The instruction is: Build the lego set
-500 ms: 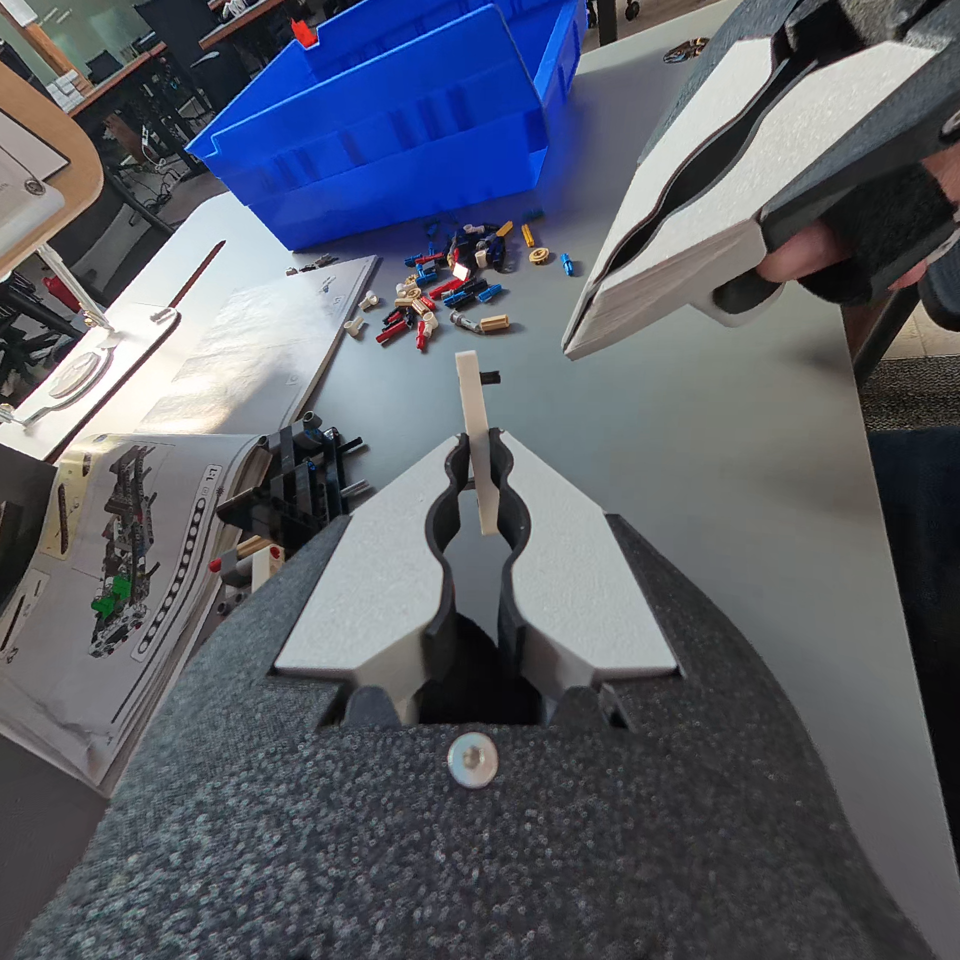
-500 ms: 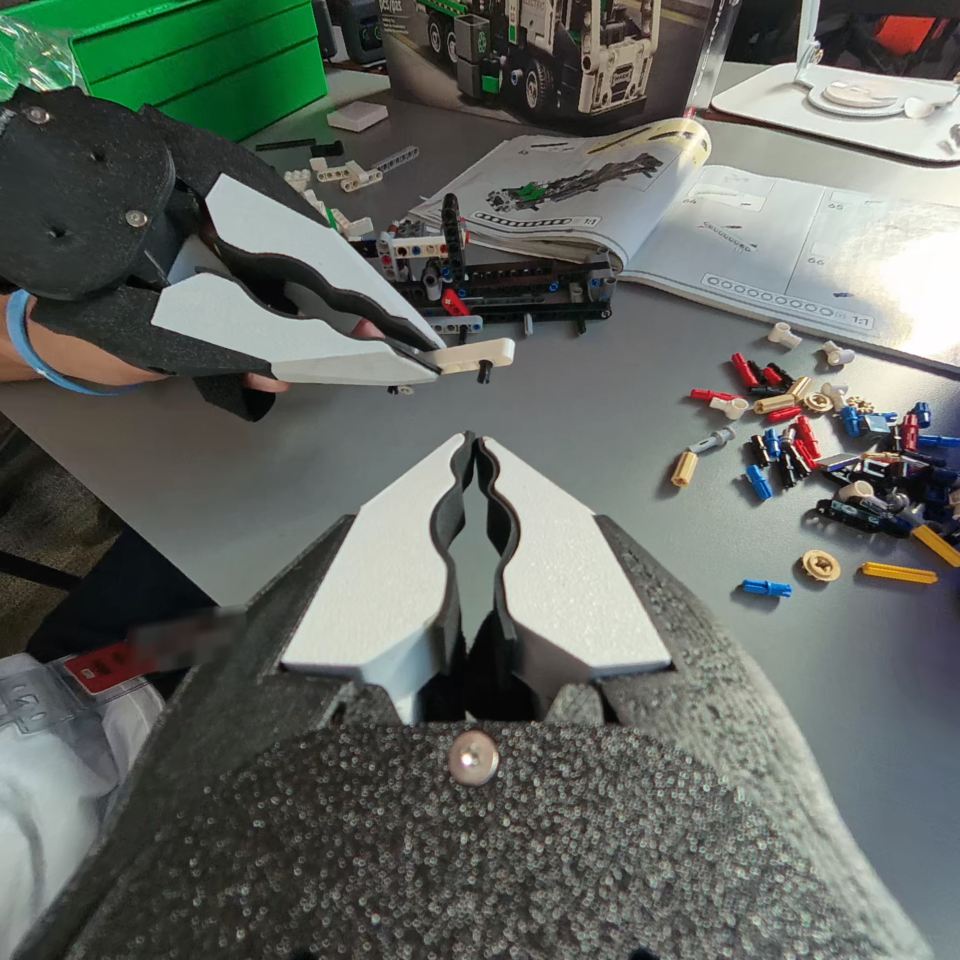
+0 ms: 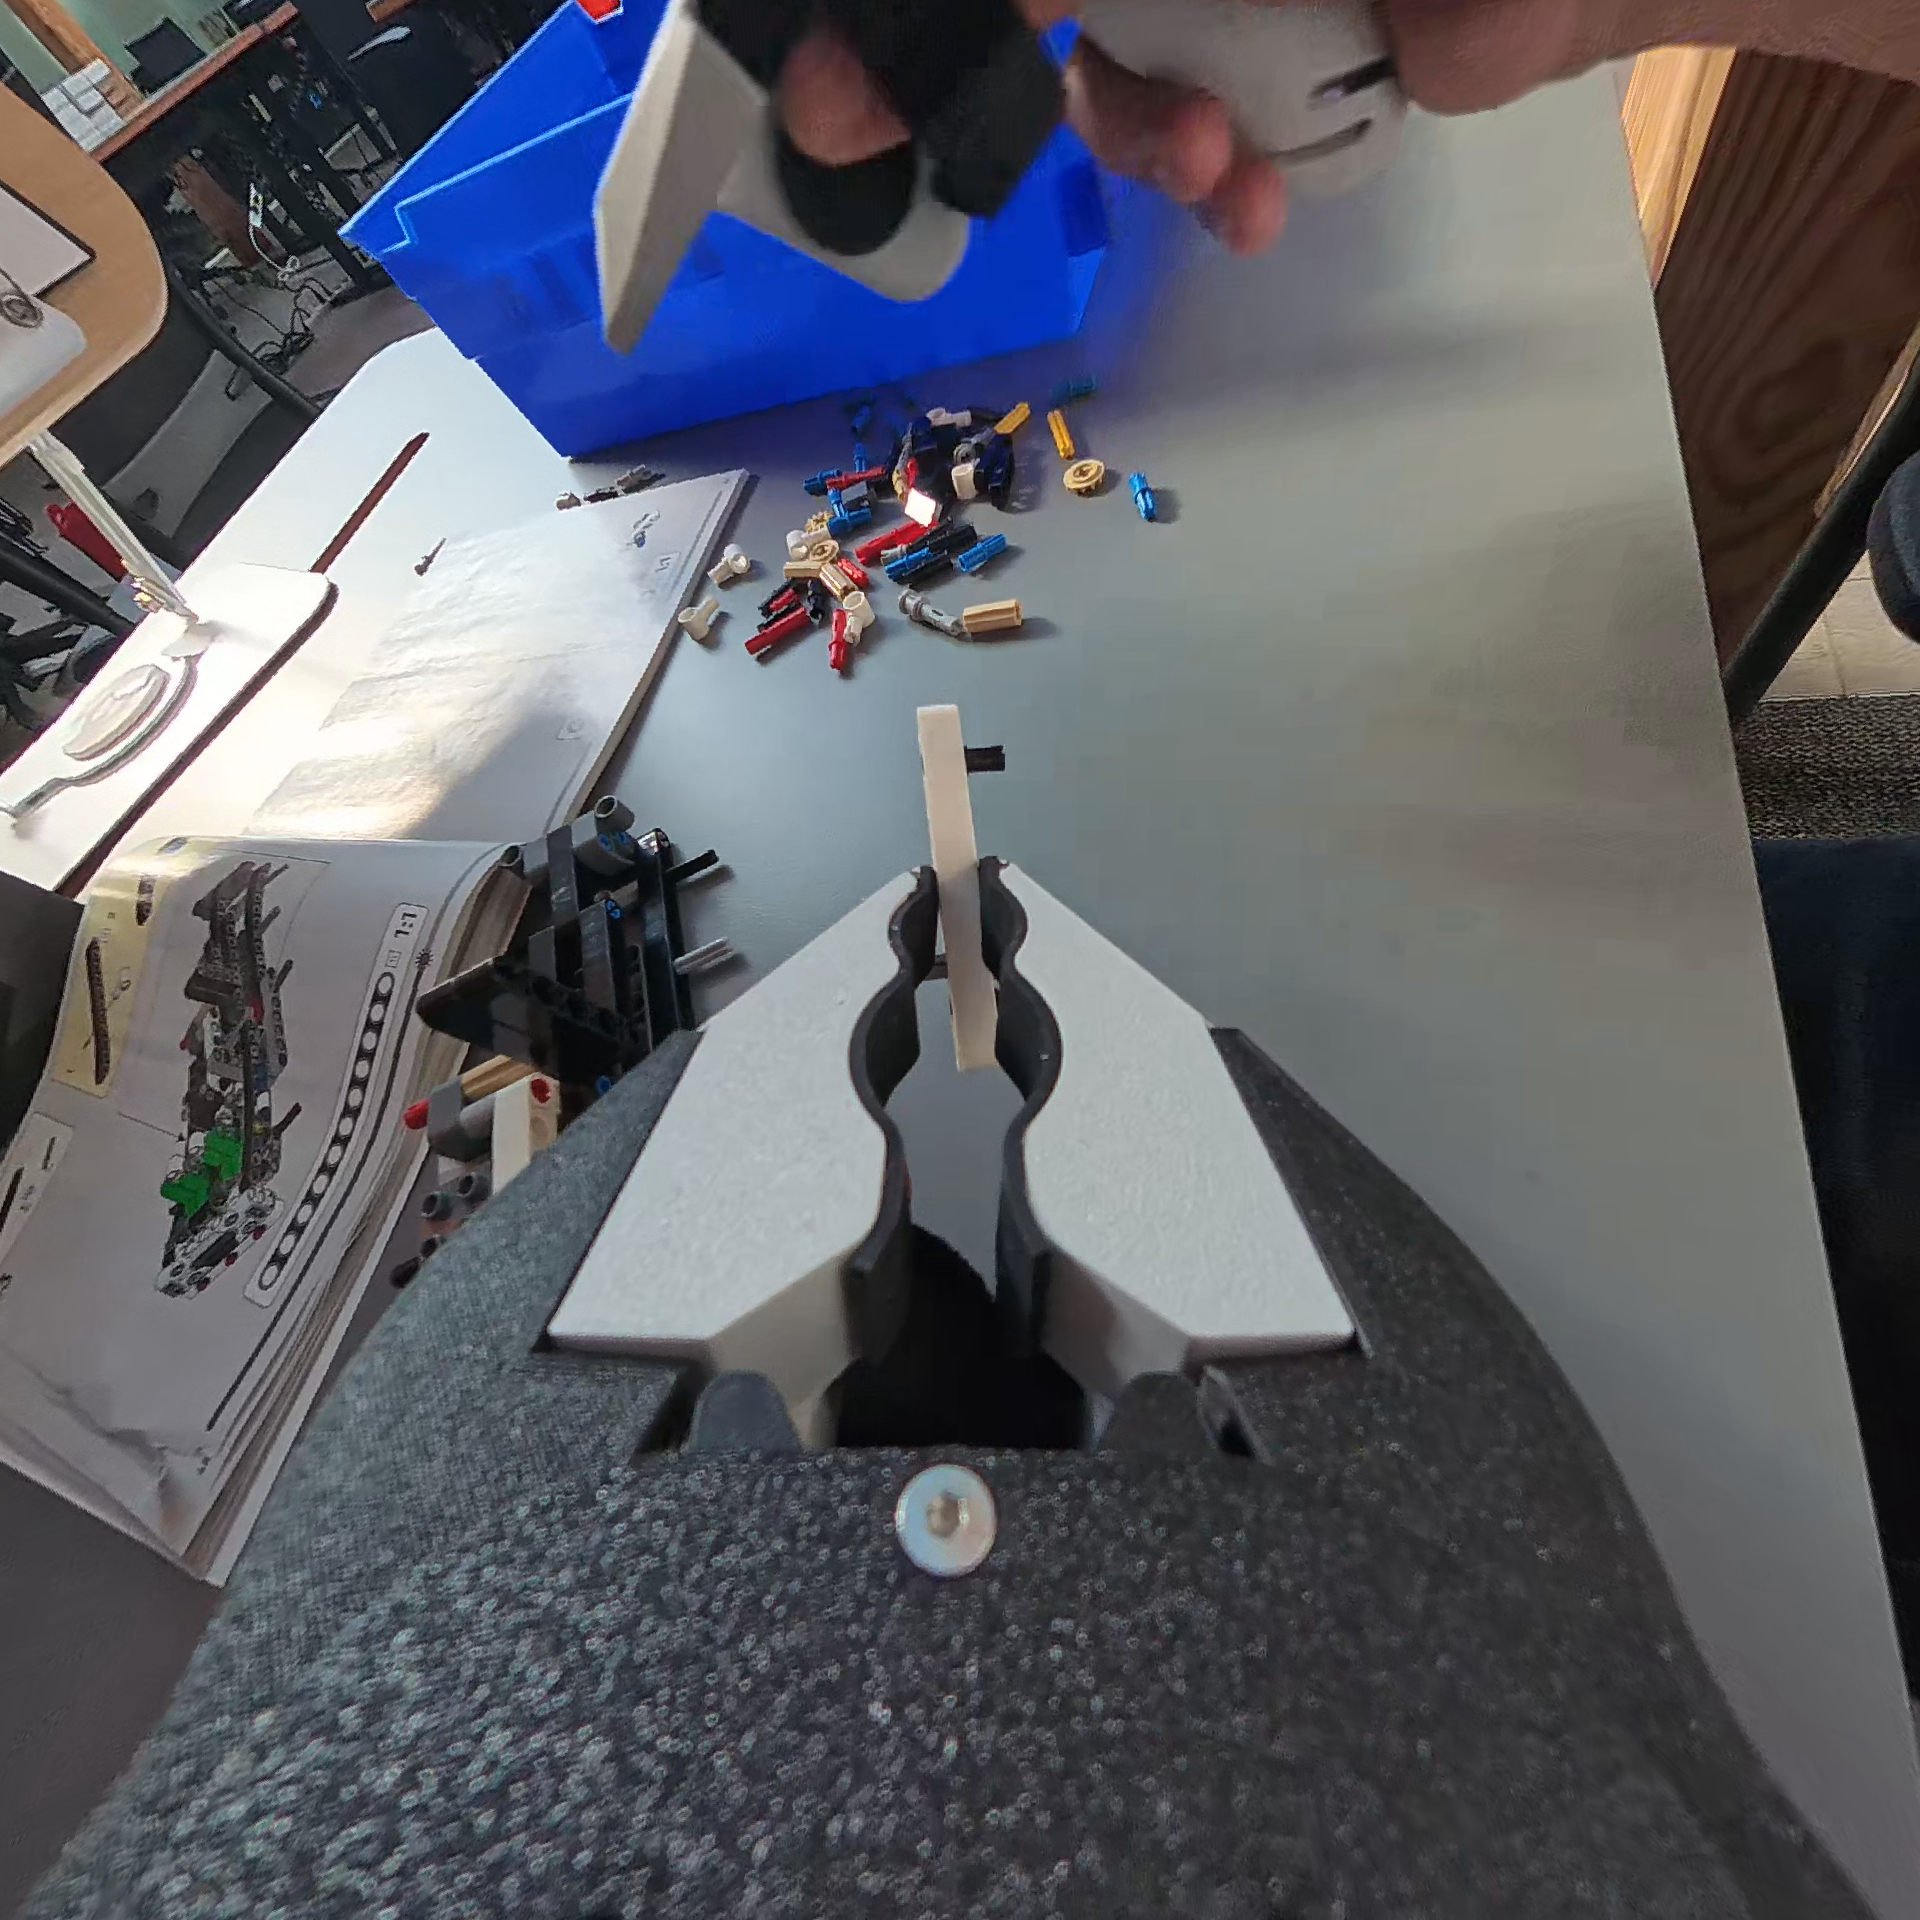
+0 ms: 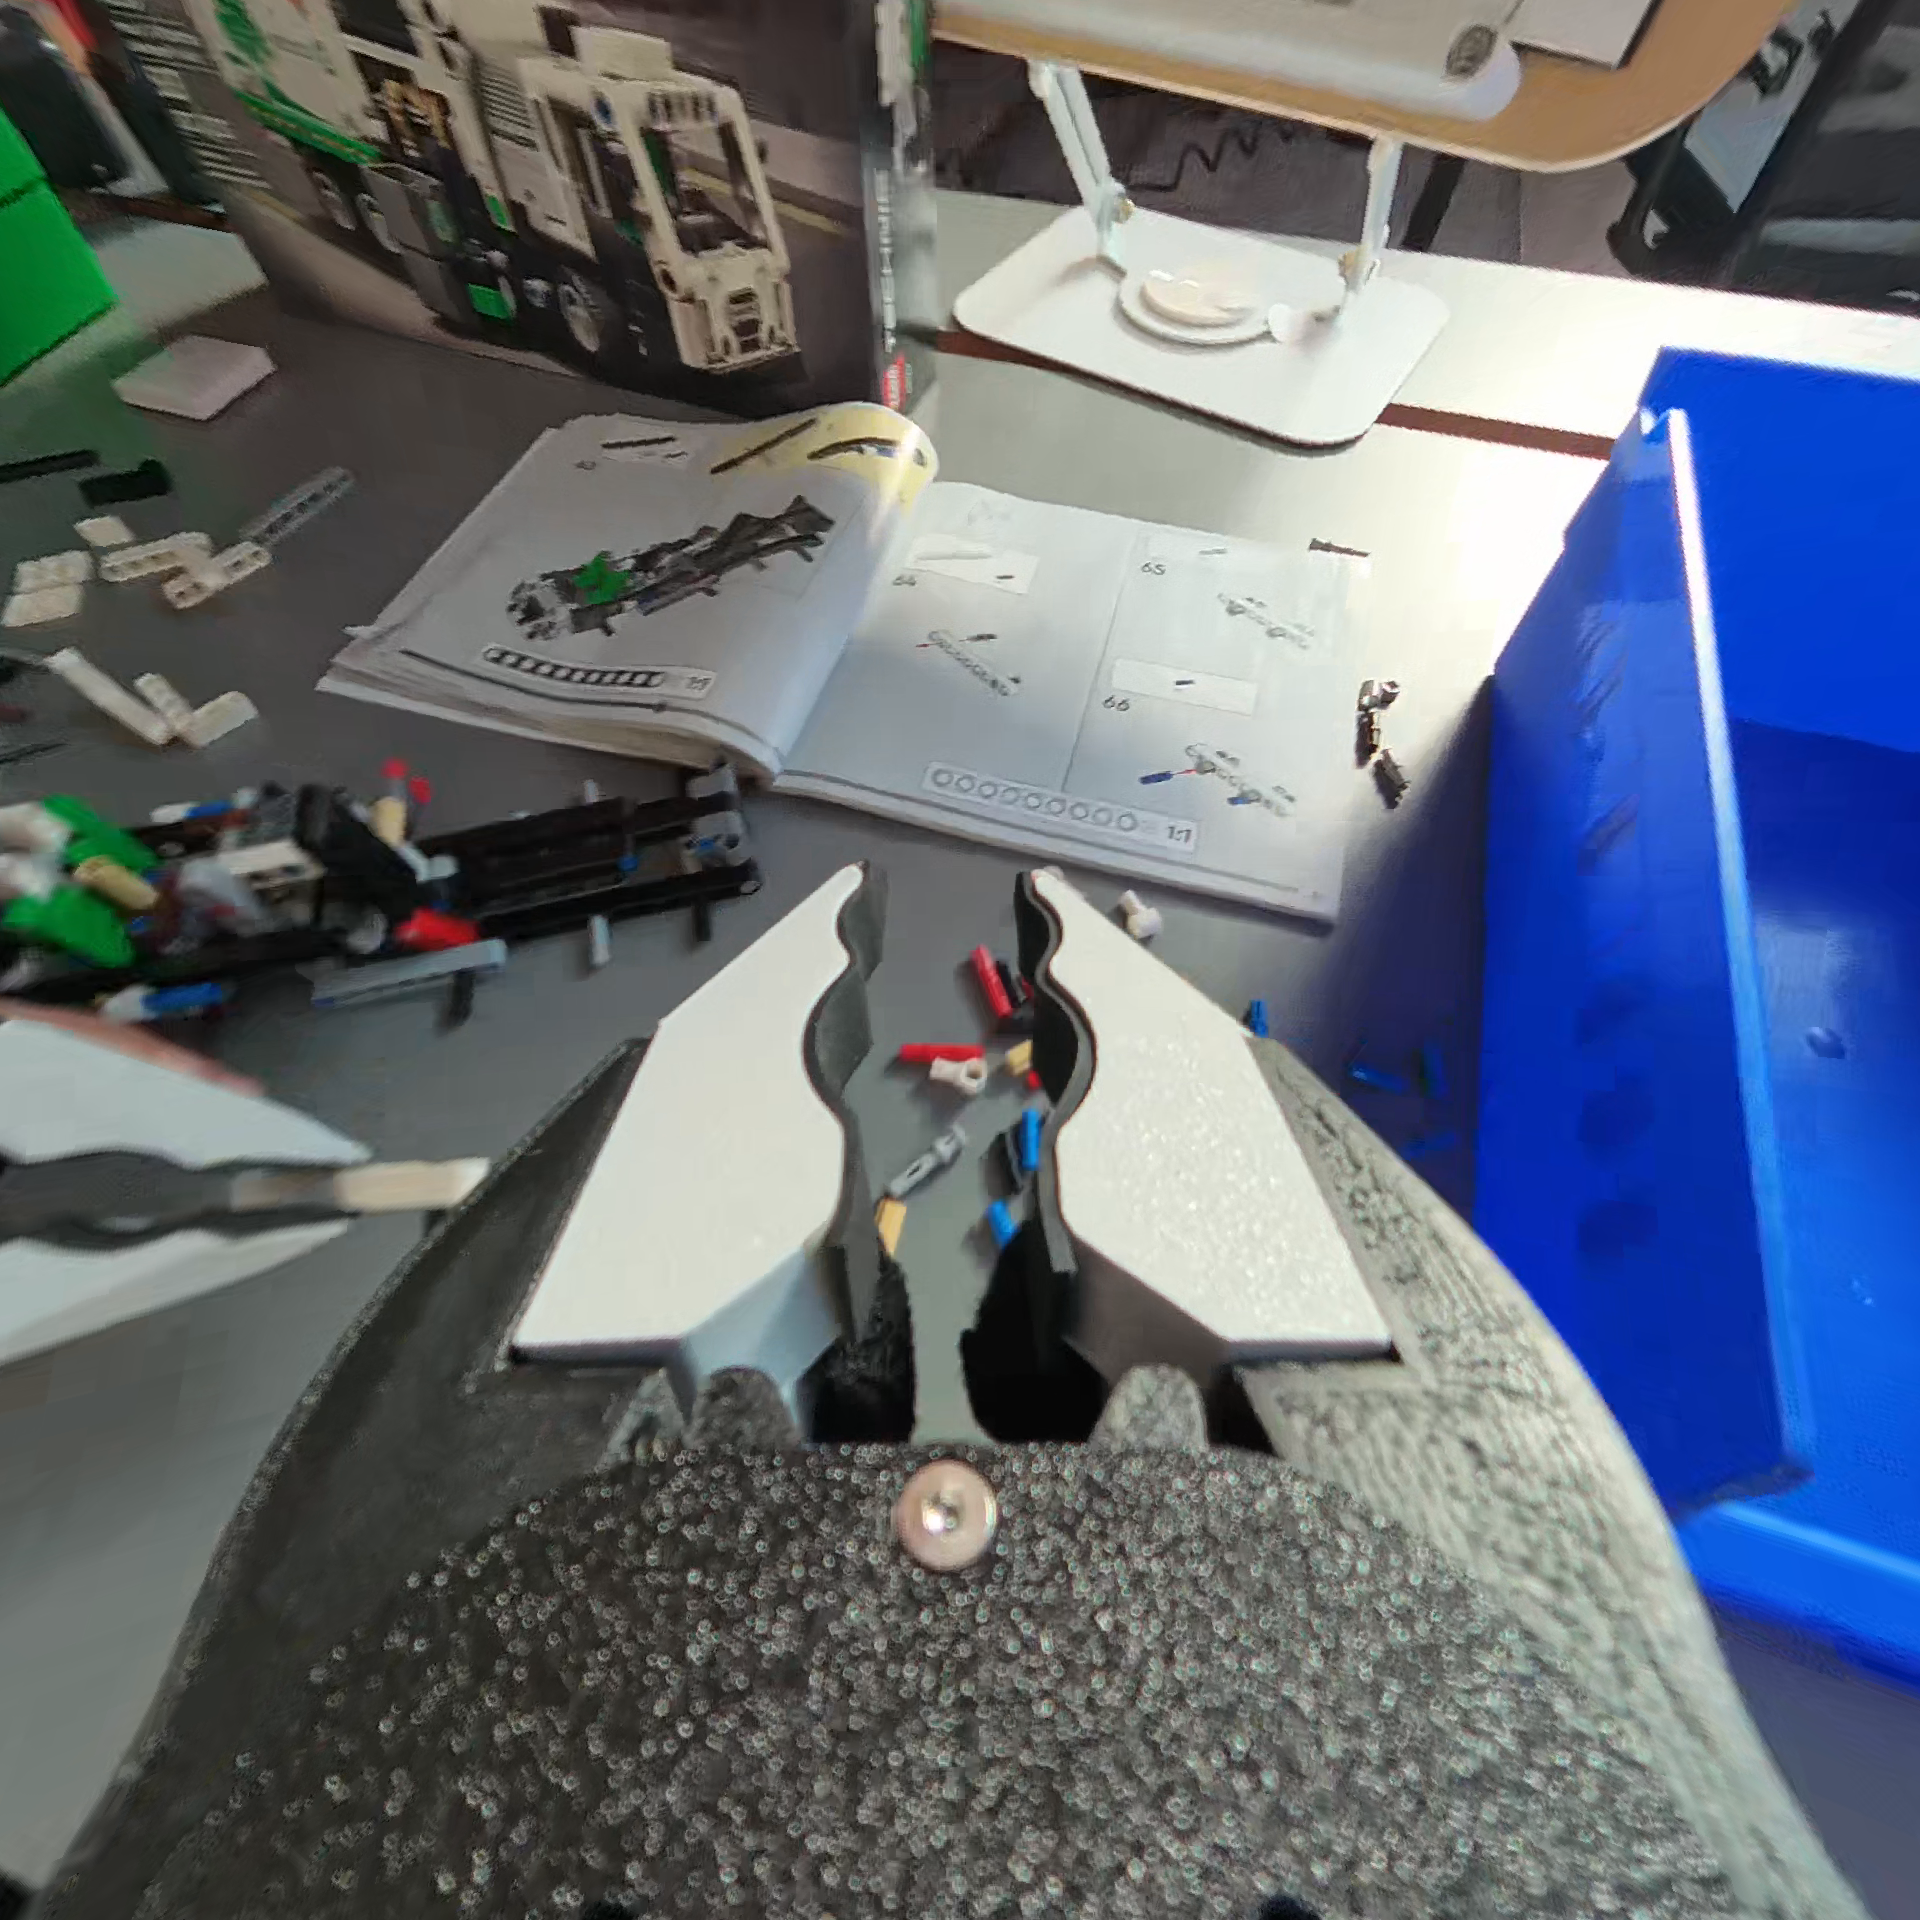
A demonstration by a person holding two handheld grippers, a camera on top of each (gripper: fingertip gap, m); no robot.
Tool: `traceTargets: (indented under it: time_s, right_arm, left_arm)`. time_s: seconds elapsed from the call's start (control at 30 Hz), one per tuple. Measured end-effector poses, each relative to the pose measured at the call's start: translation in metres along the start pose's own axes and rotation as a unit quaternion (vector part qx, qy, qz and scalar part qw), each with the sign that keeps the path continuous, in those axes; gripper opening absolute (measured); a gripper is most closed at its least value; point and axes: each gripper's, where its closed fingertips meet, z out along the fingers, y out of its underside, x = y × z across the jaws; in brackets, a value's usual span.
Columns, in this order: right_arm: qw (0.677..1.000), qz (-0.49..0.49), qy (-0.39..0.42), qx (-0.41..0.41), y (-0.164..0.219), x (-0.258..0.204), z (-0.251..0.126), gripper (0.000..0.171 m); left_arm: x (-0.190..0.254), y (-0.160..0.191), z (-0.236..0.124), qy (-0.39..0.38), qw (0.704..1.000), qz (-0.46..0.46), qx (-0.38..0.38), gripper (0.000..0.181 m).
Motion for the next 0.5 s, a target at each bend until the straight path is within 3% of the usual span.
traceTargets:
  time_s: [0.03, 0.2, 0.3, 0.5]
  right_arm:
    - [1.000, 0.005, 0.013, -0.010, -0.010, 0.013, 0.017, 0.027]
    - [0.994, 0.019, 0.090, -0.060, -0.055, 0.085, 0.128, 0.036]
    - [0.983, 0.032, 0.134, -0.124, -0.050, 0.130, 0.192, 0.042]
    - [0.978, 0.066, 0.131, -0.149, -0.039, 0.161, 0.240, 0.046]
  left_arm:
    - [0.001, 0.000, 0.000, 0.001, 1.000, 0.002, -0.001, 0.006]
    - [0.004, 0.001, 0.001, 0.003, 1.000, 0.015, -0.003, 0.006]
    - [0.005, 0.001, 0.001, 0.004, 1.000, 0.020, -0.004, 0.006]
    - [0.004, 0.001, 0.001, 0.018, 1.000, 0.000, -0.004, 0.006]
